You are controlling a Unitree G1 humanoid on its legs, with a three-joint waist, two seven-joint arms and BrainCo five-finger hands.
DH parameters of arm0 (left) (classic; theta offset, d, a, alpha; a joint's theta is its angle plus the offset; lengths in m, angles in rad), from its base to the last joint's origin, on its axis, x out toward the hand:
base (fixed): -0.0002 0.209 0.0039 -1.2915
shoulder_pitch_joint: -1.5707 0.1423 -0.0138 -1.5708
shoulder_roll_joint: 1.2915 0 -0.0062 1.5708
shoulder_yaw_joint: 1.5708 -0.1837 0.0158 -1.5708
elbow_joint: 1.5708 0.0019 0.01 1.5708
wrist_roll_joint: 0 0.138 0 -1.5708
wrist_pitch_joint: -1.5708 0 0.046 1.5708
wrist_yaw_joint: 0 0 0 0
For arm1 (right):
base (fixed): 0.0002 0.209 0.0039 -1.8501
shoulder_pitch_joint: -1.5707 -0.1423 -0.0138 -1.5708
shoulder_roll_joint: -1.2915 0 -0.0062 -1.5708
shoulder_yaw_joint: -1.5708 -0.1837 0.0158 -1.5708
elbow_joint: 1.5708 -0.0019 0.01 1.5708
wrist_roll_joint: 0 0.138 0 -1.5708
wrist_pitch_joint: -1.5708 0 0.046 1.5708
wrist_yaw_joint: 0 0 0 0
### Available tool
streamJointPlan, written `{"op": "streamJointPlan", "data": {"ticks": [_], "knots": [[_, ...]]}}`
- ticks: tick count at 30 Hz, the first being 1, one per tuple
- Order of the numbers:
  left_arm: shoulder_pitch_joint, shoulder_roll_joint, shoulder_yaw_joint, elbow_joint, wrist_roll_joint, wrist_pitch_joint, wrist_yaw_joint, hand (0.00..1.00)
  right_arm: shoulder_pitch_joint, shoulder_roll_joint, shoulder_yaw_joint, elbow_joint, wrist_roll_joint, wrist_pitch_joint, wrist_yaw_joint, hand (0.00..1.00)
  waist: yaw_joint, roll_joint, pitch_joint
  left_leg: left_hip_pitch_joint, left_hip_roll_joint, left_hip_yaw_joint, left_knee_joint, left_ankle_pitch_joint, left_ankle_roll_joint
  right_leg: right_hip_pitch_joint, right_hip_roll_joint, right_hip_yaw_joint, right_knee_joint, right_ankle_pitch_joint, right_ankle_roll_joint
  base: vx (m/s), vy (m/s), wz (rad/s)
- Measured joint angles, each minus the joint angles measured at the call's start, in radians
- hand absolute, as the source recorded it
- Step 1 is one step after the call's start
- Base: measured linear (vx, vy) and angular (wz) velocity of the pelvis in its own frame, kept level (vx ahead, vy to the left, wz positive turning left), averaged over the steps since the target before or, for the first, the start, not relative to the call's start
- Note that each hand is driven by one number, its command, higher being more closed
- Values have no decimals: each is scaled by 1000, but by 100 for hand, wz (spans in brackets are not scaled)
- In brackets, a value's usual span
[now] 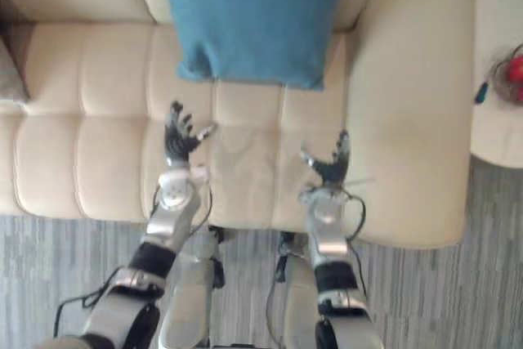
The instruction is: Pick up cushions and gather them together orderly.
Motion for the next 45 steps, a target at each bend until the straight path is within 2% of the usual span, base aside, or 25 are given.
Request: {"op": "streamJointPlan", "data": {"ticks": [3, 5, 9, 15, 19, 23, 28, 29, 35, 45], "knots": [[146, 7, 4, 0, -1, 1, -58, 0, 142, -1, -1, 1, 4, -5, 66, 0, 0, -7, -83, 47, -4, 5, 0, -17, 3, 50, -3, 2, -12, -15, 9, 78, -8, -1], [219, 14, 13, 5, 0, 3, -91, 0, 204, -1, -5, 10, 9, -5, 105, 0, 0, -10, -114, 86, -5, 5, 0, -27, 3, 98, -3, 1, -29, -20, 10, 151, -8, 3], [348, 24, 71, 151, 5, 19, -195, 0, 277, -5, -33, 199, 19, -2, 211, 0, -13, -11, -193, 164, -15, 1, 0, -42, 6, 209, 2, 0, -101, -11, 12, 168, 6, 0], [409, 41, 171, 422, 60, 70, -275, 0, 279, -3, -71, 472, 18, 17, 298, 0, -19, -12, -221, 250, -22, 3, 0, -69, 6, 341, 13, 7, -205, 24, 22, 95, 15, -1], [446, 51, 208, 521, 122, 81, -291, 0, 288, -7, -117, 601, 18, 29, 321, 0, -21, -14, -253, 297, -26, 14, 0, -90, 3, 390, 13, 23, -240, 27, 26, 19, 20, -8], [458, 52, 208, 563, 152, 89, -297, 0, 303, -11, -141, 643, 18, 38, 327, 0, -25, -15, -270, 322, -32, 18, 0, -99, 5, 417, 9, 27, -254, 30, 28, 7, 8, -6], [460, 57, 233, 592, 181, 91, -300, 0, 303, -13, -183, 687, 30, 53, 326, 0, -45, -17, -279, 354, -37, 20, 0, -106, 5, 450, 5, 29, -262, 31, 29, 0, 0, 0], [475, 66, 244, 624, 197, 100, -300, 0, 275, -43, -220, 721, 39, 54, 325, 0, -62, -15, -283, 393, -51, 19, -1, -138, 3, 498, -6, 32, -287, 25, 36, 0, 0, 0], [475, 66, 243, 624, 199, 102, -300, 0, 276, -43, -219, 722, 38, 55, 325, 0, -62, -15, -283, 398, -50, 26, -1, -138, 3, 498, -6, 39, -286, 25, 36, 0, 0, -2], [474, 66, 223, 631, 218, 118, -285, 0, 301, -41, -197, 723, 23, 98, 322, 0, -75, -17, -278, 444, -47, 57, -1, -146, 4, 527, -5, 62, -282, 25, 36, -16, 1, -8]]}}
